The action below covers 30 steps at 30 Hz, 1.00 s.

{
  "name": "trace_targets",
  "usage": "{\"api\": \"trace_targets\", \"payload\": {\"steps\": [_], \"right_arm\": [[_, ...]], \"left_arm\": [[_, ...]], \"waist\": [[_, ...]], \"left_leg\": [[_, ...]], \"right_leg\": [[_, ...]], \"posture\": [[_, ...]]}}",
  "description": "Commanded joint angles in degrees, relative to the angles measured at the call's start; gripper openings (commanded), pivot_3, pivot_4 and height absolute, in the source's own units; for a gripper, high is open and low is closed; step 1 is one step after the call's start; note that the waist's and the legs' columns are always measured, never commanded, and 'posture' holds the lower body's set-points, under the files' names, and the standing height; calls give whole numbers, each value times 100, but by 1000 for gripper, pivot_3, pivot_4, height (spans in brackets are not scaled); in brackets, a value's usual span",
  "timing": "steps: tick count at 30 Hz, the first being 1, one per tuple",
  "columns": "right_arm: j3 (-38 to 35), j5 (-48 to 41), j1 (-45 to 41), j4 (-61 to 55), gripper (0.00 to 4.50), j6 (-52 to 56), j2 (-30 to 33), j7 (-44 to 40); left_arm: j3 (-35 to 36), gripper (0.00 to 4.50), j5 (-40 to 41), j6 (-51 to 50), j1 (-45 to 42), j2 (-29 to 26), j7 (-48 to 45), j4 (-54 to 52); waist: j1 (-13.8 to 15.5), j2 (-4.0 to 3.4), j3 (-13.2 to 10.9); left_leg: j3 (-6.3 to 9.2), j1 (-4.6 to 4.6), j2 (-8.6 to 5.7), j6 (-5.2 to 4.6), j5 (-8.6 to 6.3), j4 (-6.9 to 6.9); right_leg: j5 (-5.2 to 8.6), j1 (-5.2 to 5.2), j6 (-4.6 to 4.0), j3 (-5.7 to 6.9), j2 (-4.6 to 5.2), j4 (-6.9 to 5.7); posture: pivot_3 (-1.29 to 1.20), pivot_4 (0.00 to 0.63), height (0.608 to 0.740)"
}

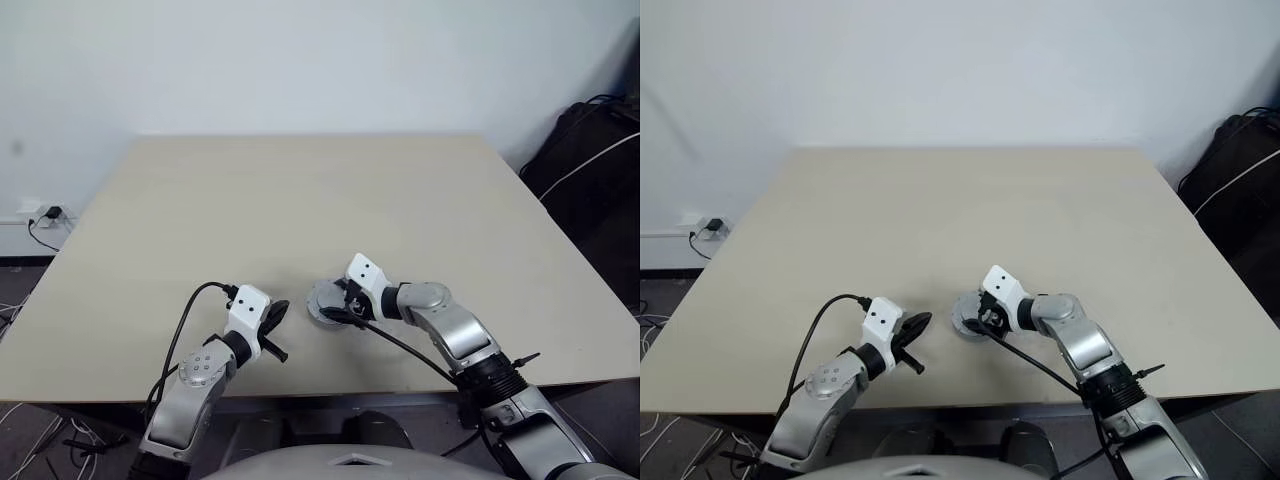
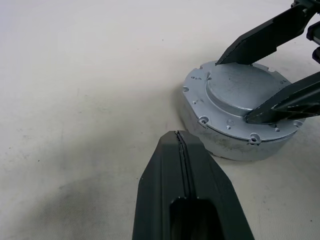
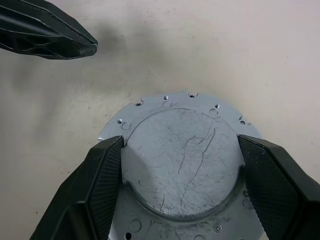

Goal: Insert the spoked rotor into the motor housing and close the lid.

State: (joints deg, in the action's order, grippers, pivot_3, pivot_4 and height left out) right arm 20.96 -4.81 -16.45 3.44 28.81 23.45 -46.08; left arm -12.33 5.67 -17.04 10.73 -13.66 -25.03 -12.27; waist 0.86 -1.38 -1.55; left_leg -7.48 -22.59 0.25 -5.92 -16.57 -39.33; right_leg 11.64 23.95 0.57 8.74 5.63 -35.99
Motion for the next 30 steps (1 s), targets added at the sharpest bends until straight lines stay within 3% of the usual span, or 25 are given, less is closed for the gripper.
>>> {"api": "trace_targets", "payload": {"steps": [1, 17, 22, 30], "right_arm": [[71, 149, 103, 36, 3251, 32, 92, 22], [184, 330, 72, 145, 3251, 414, 58, 309], [194, 339, 42, 165, 3251, 426, 49, 308], [193, 340, 35, 131, 3251, 428, 35, 329]], "left_arm": [[-6, 0, 29, 46, -38, 5, 7, -225], [-31, 0, 43, 50, -144, 36, -25, -138], [113, 0, 397, -52, -510, 260, -124, 18], [382, 0, 1252, -1497, -1466, 521, -322, 480]], "waist": [[2, 0, 0], [-3, -5, 11], [0, -4, 11], [-5, 4, 16]], "left_leg": [[0, 0, 0, 0, 0, 0], [2, 6, 1, -13, -8, 1], [1, 6, 1, -13, -7, 1], [2, 7, 1, -2, -1, 1]], "right_leg": [[0, 0, 0, 0, 0, 0], [-3, -6, 6, -1, 1, 0], [-3, -7, 6, -1, 1, 0], [-4, -10, 7, 3, -1, 0]], "posture": [[0, 0, 740], [0, 0, 740], [0, 0, 740], [0, 0, 740]]}}
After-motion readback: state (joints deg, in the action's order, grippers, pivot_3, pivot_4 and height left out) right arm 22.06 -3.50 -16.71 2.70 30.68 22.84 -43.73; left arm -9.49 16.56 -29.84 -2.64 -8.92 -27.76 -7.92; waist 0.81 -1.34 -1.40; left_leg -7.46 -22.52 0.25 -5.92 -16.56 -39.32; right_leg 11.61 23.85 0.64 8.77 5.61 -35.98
